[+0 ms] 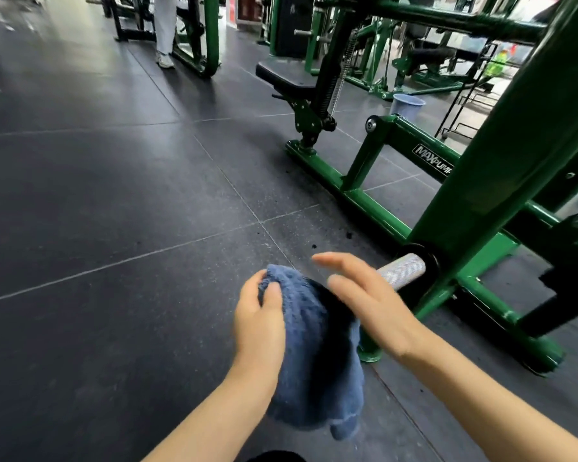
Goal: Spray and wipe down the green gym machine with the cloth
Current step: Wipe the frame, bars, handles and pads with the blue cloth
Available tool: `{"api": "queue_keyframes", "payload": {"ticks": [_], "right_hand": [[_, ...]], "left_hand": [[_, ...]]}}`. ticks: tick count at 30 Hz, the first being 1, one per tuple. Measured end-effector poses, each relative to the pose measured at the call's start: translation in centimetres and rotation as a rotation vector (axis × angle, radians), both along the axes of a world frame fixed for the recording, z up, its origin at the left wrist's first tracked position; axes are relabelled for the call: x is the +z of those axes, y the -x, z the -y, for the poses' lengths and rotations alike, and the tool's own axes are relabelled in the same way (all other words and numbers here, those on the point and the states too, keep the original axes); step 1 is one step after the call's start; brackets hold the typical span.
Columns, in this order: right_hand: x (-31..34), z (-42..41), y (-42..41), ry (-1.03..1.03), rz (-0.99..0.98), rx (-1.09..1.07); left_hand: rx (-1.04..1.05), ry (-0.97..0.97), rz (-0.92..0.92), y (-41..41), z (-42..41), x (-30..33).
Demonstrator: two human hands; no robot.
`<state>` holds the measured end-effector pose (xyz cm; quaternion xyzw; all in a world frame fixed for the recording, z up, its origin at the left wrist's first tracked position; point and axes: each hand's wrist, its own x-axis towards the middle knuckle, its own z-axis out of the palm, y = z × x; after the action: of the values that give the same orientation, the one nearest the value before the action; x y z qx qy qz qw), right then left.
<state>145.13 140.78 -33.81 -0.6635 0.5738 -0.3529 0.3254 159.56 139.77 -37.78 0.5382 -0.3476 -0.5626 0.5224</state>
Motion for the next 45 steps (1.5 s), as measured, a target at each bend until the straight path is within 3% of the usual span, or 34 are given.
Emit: {"api": "queue_keyframes", "payload": {"ticks": [3, 5, 6, 12, 16, 19, 25, 30, 34, 38, 41, 43, 45], "right_hand": [[-0.8, 3.4, 3.3, 0.066, -0.411, -0.338], [-2.5, 4.9, 4.7, -0.011, -0.795, -0.405], [-3.4, 5.0, 5.0, -0.016, -0.896, -0.376], [-5.5, 5.5, 5.8, 0.126, -0.915, -0.363], [-5.8, 5.6, 6.0, 0.157, -0.895, -0.386], [-6.0, 5.6, 6.0, 0.165, -0.905, -0.38], [-6.4, 5.7, 5.7, 0.206, -0.849, -0.43], [-6.4, 5.8, 5.8, 0.227, -0.836, -0.433], [-6.7, 5.9, 6.0, 0.21, -0.844, -0.431], [-6.2, 5.4, 5.7, 0.17, -0.79, -0.396], [-5.9, 5.1, 6.4, 0.099, -0.542, -0.307], [-5.3, 4.8, 7.3, 0.033, -0.187, -0.301], [-4.4, 4.6, 8.1, 0.02, 0.101, -0.331]], "left_hand": [[0.077, 0.094, 0.159, -0.4, -0.6, 0.4], [0.022, 0.153, 0.259, 0.4, -1.4, 0.1], [0.011, 0.183, 0.293, 1.0, -1.7, -0.1], [0.329, 0.095, 0.23, -2.3, 2.2, -1.1], [0.026, 0.134, 0.444, -0.5, 0.5, -2.2], [-0.238, 0.17, 0.487, 3.2, -2.7, -2.7], [-0.233, 0.386, 0.553, 7.2, -3.5, -4.8], [-0.093, 0.385, 0.542, 8.3, -1.1, -4.8], [-0.154, 0.164, 0.428, 7.4, 1.1, -3.9], [-0.474, -0.032, 0.442, 4.9, 4.1, -2.5], [-0.431, 0.038, 0.628, 3.4, 5.8, 0.1], [-0.298, 0.169, 0.72, 3.0, 6.3, 3.0], [-0.37, 0.258, 0.728, 4.0, 6.3, 5.8]]}}
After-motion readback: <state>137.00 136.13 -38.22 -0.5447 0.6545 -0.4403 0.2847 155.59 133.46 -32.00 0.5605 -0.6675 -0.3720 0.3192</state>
